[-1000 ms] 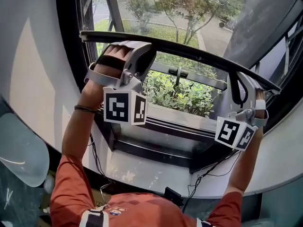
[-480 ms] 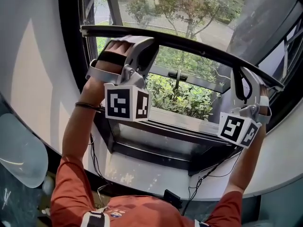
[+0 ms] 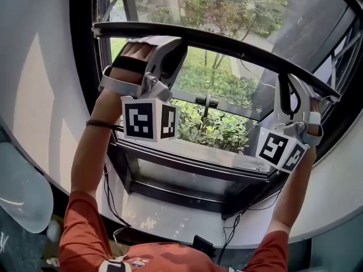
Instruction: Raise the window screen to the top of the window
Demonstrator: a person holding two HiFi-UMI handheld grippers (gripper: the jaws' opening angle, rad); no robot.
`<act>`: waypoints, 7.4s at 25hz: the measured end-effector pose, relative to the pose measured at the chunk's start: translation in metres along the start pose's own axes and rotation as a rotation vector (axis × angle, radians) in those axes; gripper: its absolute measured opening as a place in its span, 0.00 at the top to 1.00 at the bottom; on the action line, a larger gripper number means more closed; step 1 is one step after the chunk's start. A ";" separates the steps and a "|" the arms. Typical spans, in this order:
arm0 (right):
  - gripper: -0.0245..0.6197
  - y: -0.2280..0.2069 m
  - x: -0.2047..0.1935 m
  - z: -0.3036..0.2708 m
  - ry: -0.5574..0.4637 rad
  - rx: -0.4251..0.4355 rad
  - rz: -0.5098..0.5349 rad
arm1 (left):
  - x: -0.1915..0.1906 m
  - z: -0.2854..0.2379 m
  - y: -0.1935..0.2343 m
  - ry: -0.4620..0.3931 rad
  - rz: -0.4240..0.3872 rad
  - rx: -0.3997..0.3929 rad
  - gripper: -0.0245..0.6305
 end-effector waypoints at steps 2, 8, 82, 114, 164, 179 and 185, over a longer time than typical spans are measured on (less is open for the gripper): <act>0.86 -0.007 0.001 -0.006 0.005 0.009 0.025 | 0.001 -0.006 0.008 0.013 -0.014 -0.007 0.87; 0.86 -0.026 0.004 -0.015 0.006 -0.056 0.085 | 0.006 -0.014 0.026 0.012 -0.049 0.075 0.87; 0.89 -0.200 0.040 -0.145 0.075 -0.428 0.247 | 0.031 -0.124 0.211 0.060 -0.137 0.470 0.90; 0.90 -0.225 0.040 -0.154 0.095 -0.418 0.233 | 0.042 -0.133 0.235 0.063 -0.074 0.497 0.90; 0.95 0.008 0.017 0.071 -0.038 -0.070 -0.447 | 0.015 0.076 -0.030 -0.060 0.738 0.164 0.95; 0.95 0.083 -0.010 0.145 0.007 0.050 -0.767 | 0.001 0.141 -0.120 0.066 0.920 0.015 0.95; 0.95 0.139 -0.031 0.183 0.127 0.139 -0.894 | -0.012 0.168 -0.161 0.141 1.007 -0.022 0.95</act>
Point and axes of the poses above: the fingertips, and each gripper's own axes: z backward along the fingers, y to its left, x out of its top, the point moved 8 cm from there along z, backward along the fingers
